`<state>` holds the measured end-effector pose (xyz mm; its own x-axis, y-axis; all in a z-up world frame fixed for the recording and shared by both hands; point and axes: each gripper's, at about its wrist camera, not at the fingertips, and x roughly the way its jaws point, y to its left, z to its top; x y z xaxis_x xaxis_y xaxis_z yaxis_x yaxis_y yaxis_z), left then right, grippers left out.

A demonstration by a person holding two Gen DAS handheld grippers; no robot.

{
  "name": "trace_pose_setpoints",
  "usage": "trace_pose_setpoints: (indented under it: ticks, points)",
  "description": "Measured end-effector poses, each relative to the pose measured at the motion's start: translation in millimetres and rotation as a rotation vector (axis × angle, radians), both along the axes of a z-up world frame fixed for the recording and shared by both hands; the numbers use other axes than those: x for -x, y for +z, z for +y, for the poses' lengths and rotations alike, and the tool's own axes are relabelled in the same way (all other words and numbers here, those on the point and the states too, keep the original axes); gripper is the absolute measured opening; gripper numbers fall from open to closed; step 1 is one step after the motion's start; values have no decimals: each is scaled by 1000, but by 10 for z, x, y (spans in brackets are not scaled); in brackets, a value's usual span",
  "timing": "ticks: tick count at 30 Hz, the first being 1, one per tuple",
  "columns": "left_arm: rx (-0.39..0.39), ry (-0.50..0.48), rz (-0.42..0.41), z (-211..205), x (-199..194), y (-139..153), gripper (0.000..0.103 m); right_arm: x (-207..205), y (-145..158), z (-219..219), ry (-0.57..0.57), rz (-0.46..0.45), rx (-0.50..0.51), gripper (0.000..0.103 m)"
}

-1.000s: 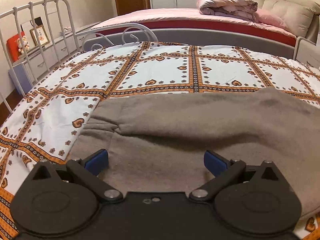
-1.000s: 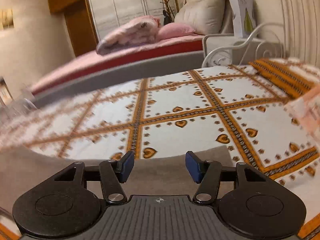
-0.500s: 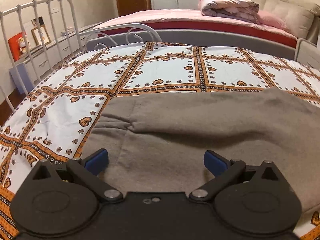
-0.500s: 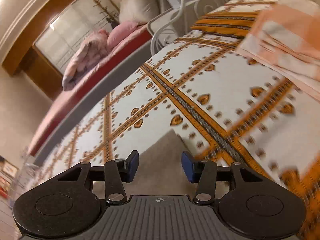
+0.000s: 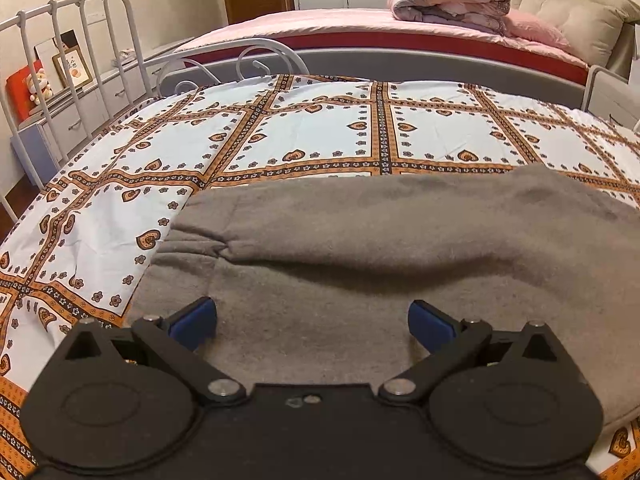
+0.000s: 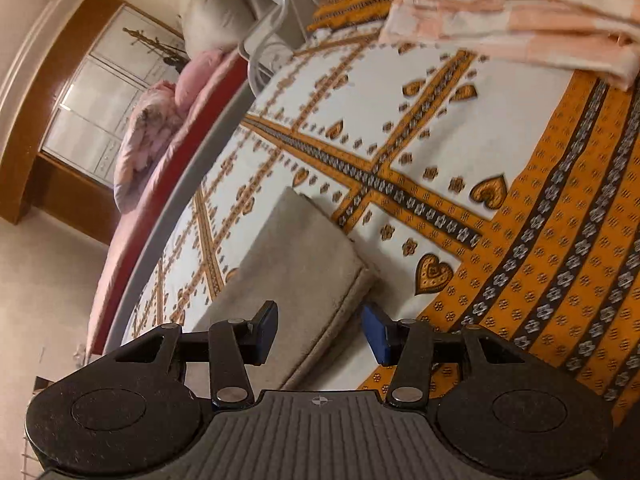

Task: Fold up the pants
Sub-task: 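Grasp the pants leg end with the right tool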

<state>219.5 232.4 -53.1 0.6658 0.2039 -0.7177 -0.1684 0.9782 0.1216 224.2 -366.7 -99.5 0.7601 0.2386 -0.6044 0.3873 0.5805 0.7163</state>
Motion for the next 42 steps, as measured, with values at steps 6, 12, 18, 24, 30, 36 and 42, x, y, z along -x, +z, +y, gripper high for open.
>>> trace_pose_setpoints:
  ticks: [6, 12, 18, 24, 30, 36, 42]
  points:
    - [-4, -13, 3, 11, 22, -15, 97, -85, -138, 5, -1, 38, 10, 33]
    - [-11, -10, 10, 1, -5, -25, 97, -146, -158, -6, 5, 47, 22, 11]
    - [-34, -28, 18, -17, 16, -57, 97, -273, 215, 299, 85, -72, 183, 8]
    - [-63, -72, 18, -30, 71, -86, 97, -40, 655, 301, -64, -415, 49, 8]
    - [-52, -80, 16, -11, 69, -94, 97, -92, -34, 103, -118, -9, 8, 8]
    - [-52, -65, 21, -19, 52, -91, 97, -61, -39, 63, -101, -7, 35, 8]
    - [-52, -68, 20, -9, 52, -95, 97, -90, -158, -11, -114, 46, -25, 8]
